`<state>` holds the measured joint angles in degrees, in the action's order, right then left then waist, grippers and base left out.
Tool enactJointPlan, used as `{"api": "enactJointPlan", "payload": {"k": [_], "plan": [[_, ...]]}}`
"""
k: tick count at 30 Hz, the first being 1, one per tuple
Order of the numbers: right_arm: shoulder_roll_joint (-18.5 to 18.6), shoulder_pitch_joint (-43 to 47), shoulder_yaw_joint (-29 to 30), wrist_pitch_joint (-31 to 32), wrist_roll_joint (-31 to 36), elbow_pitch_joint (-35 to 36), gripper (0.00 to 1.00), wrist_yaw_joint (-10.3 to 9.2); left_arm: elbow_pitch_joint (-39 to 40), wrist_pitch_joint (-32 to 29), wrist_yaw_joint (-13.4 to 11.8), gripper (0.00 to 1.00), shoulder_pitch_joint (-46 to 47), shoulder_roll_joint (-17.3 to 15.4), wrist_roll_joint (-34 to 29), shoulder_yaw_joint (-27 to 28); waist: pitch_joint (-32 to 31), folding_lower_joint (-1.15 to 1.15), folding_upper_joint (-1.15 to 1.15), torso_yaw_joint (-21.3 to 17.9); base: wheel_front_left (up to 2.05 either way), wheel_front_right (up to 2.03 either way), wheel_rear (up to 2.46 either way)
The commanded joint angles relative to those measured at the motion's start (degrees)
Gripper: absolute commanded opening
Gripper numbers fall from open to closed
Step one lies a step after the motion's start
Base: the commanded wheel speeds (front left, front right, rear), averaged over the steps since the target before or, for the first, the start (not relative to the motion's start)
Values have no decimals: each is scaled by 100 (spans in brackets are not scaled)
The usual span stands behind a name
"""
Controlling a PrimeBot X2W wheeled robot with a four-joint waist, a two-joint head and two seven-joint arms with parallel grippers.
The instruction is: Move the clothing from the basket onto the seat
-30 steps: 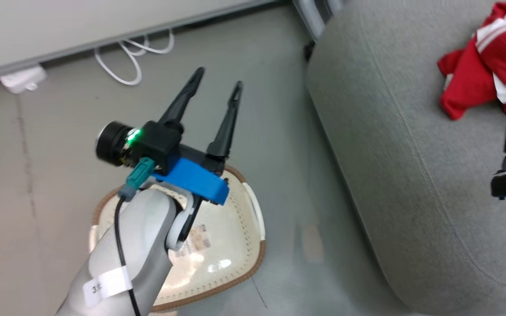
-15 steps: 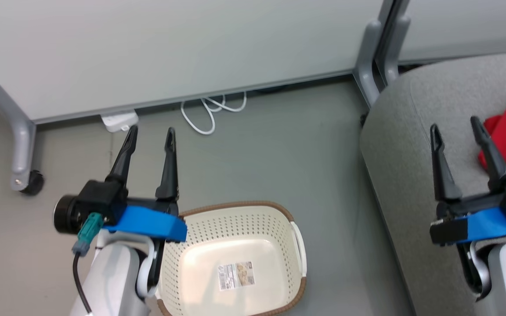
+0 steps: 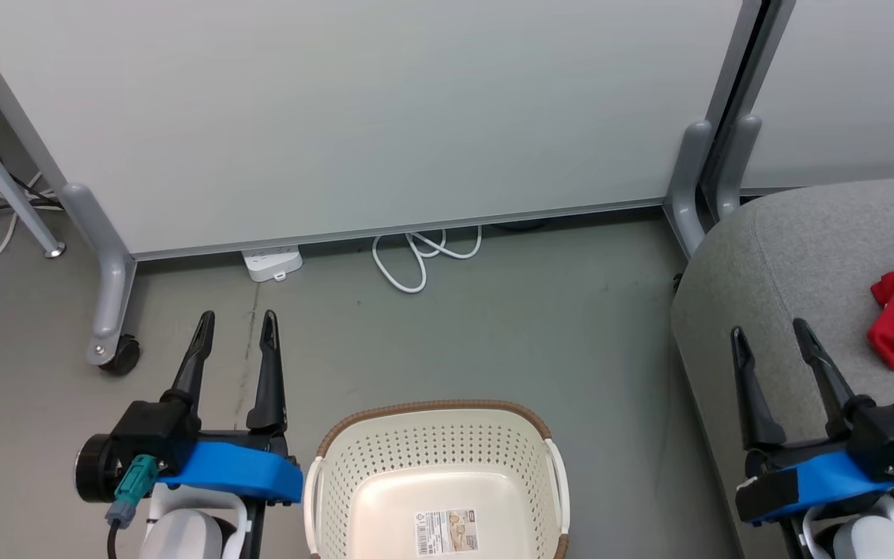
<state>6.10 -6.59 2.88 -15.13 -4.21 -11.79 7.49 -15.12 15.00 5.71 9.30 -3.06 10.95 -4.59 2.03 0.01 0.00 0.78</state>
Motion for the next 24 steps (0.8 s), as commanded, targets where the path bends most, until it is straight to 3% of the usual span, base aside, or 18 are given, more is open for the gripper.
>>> {"api": "enactJointPlan", "payload": {"k": [1,24], "plan": [[-27,93,19,-2,-26,-30,100,1,-6,26,25,100,-69,14,-57,30,-30,-1,0,26,0,0,0],[-203,282,160,-2,-71,-103,100,1,-69,26,33,100,-297,19,5,78,-84,-1,0,183,0,0,0]]}}
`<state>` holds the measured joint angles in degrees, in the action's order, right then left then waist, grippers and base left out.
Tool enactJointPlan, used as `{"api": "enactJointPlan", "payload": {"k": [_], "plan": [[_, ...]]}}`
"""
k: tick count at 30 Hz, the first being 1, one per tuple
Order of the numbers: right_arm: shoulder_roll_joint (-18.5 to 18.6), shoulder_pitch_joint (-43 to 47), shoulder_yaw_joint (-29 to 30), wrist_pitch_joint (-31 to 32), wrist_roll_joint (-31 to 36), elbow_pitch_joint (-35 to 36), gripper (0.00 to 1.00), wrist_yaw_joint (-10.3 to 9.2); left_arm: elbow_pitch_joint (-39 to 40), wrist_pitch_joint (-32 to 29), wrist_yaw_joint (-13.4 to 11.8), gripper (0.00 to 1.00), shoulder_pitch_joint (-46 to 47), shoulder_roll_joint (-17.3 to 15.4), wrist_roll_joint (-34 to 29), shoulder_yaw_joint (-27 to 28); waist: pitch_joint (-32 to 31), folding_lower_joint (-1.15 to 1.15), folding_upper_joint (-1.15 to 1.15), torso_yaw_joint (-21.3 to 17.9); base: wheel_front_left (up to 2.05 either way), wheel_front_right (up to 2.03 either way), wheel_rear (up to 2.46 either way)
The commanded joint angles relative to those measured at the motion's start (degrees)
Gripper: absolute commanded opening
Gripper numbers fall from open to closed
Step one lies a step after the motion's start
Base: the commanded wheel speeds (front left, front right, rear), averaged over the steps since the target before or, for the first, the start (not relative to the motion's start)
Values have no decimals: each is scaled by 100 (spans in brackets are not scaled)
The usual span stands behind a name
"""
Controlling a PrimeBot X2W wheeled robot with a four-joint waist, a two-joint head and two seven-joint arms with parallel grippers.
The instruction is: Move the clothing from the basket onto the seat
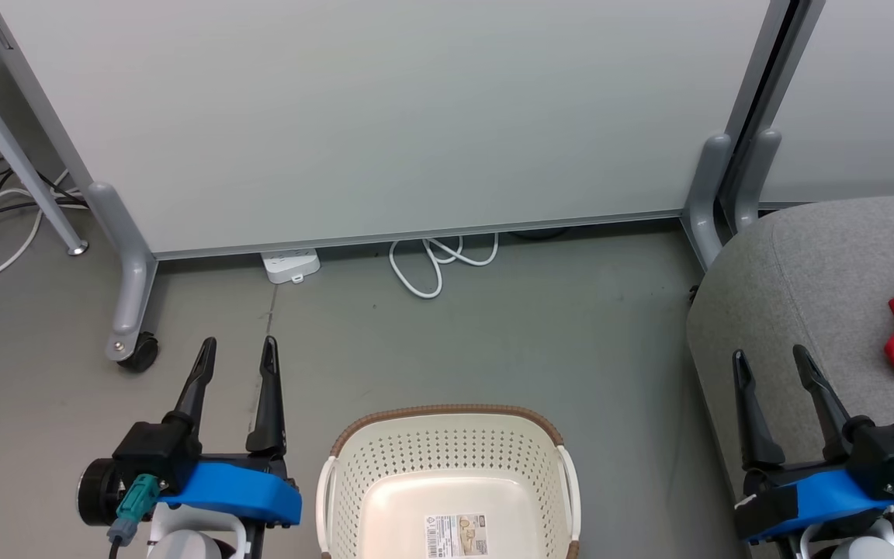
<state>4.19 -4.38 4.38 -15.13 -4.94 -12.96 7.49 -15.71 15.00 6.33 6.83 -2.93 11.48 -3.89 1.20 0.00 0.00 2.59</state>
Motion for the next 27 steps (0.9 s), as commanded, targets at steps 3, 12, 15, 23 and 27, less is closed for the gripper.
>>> {"api": "enactJointPlan", "payload": {"k": [3,12,15,23,27], "plan": [[-5,-3,1,0,-5,-2,0,0,-24,0,-68,0,-1,0,-69,2,-3,0,0,8,0,0,0],[-36,-47,70,241,-722,-225,0,0,-193,-240,-53,0,-81,2,615,109,-9,0,0,-3,0,0,0],[-40,-42,65,315,-1076,-203,0,0,-166,-316,-46,0,-86,2,941,141,-11,0,0,-10,0,0,0],[-50,-37,56,501,-1951,-158,0,0,-105,-509,-27,0,-93,2,1753,231,-17,0,0,-27,0,0,0],[-55,-44,61,595,-2355,-147,0,0,-83,-604,-17,0,-90,3,2130,278,-20,0,0,-36,0,0,0]]}}
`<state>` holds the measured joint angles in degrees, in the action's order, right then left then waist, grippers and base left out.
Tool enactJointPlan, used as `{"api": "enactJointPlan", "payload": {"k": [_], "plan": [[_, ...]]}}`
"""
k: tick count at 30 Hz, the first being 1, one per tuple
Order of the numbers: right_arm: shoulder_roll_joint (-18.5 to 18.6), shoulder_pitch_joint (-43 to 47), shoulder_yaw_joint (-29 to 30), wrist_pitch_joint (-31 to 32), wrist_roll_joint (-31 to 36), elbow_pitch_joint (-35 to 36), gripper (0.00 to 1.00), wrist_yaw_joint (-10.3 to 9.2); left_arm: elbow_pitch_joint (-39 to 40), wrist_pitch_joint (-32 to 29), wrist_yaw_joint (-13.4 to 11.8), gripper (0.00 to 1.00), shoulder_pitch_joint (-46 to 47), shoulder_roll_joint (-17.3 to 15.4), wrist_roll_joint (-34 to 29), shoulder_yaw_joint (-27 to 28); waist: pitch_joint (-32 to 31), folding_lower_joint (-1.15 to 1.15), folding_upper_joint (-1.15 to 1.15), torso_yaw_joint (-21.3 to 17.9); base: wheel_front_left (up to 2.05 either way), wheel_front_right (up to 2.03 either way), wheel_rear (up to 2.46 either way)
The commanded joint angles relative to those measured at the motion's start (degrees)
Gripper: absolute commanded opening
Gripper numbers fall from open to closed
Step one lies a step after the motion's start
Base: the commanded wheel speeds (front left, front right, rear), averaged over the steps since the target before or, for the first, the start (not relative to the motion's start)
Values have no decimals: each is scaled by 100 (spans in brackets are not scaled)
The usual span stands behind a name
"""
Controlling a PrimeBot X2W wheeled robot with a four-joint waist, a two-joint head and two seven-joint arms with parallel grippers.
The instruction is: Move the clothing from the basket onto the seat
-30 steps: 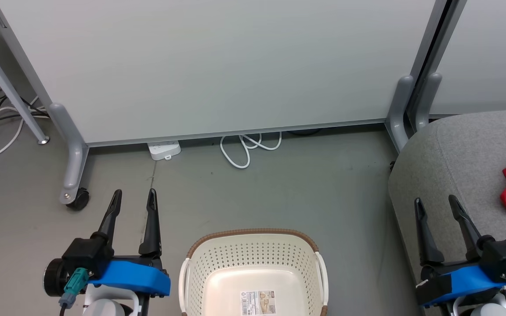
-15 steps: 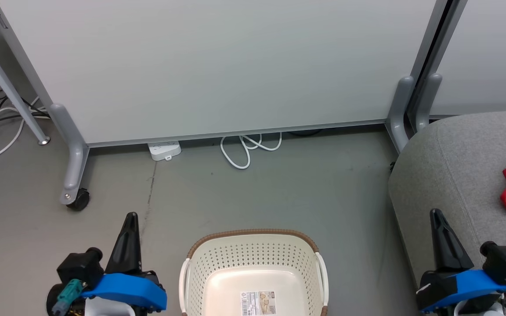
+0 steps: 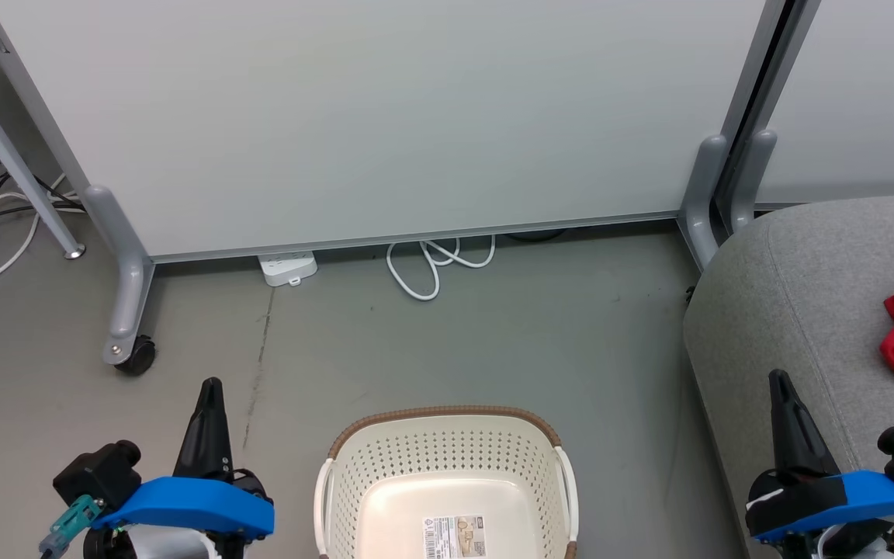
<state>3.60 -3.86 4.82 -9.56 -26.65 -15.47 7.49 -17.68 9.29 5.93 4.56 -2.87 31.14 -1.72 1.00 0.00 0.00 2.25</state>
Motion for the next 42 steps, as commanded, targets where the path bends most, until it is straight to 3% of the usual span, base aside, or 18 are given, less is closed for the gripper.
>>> {"api": "enactJointPlan", "payload": {"k": [1,22,42], "plan": [[4,-97,19,61,-280,106,0,0,120,-56,26,0,137,-3,253,70,-1,0,0,-4,0,0,0],[-18,-151,62,507,-2111,130,0,0,201,-502,68,0,161,-3,1957,290,-18,0,0,-49,0,0,0],[-35,-199,97,848,-3451,140,0,1,258,-830,101,0,181,-3,3208,455,-33,0,0,-90,0,0,0]]}}
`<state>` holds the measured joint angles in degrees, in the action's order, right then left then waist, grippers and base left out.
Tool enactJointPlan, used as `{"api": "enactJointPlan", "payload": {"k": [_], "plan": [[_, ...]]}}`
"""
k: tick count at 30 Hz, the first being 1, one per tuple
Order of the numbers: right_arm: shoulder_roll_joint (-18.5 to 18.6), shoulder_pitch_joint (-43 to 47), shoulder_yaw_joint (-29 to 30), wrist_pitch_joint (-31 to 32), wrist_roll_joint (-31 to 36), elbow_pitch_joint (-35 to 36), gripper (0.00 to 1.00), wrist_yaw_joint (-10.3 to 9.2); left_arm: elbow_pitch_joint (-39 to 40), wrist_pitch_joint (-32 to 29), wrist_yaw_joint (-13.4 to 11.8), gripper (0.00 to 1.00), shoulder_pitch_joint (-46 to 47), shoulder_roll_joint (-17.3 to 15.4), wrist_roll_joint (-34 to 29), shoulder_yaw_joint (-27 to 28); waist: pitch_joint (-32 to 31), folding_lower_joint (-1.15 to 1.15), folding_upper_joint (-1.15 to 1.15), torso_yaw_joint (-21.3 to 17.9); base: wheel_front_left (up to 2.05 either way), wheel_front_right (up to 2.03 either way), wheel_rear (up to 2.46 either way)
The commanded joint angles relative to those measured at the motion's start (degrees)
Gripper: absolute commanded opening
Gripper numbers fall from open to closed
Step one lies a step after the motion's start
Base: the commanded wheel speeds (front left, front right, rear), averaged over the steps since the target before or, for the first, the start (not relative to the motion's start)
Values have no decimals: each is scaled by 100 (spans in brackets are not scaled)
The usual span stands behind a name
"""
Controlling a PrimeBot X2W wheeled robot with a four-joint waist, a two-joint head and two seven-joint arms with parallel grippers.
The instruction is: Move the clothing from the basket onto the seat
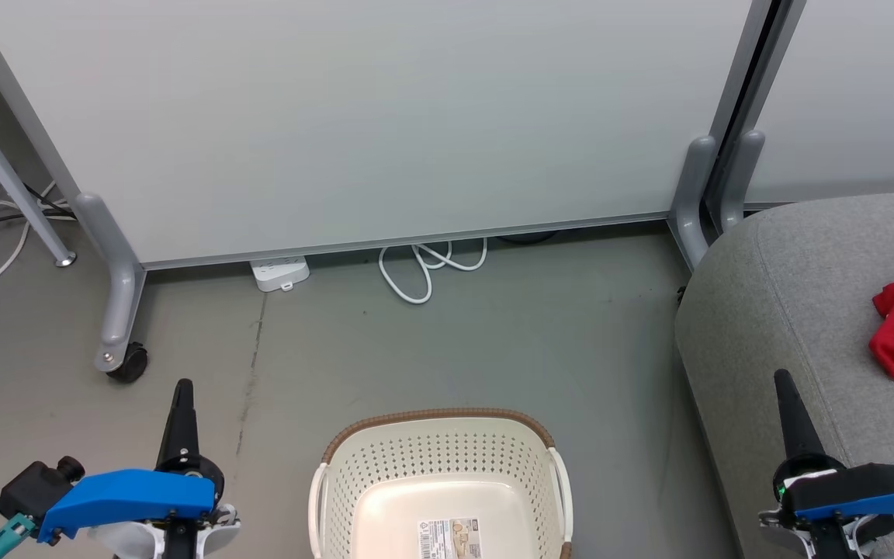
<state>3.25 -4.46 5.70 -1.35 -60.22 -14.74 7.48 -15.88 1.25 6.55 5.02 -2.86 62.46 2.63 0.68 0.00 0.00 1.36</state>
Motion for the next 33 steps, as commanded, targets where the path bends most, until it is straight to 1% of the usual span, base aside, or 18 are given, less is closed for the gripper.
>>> {"api": "enactJointPlan", "payload": {"k": [1,33], "plan": [[-1,-142,11,42,-164,67,0,2,80,-42,40,0,136,-4,140,28,-1,0,0,-2,0,0,0],[-25,-178,61,488,-1948,76,0,3,148,-480,77,0,150,-3,1802,250,-26,0,0,-71,0,0,0]]}}
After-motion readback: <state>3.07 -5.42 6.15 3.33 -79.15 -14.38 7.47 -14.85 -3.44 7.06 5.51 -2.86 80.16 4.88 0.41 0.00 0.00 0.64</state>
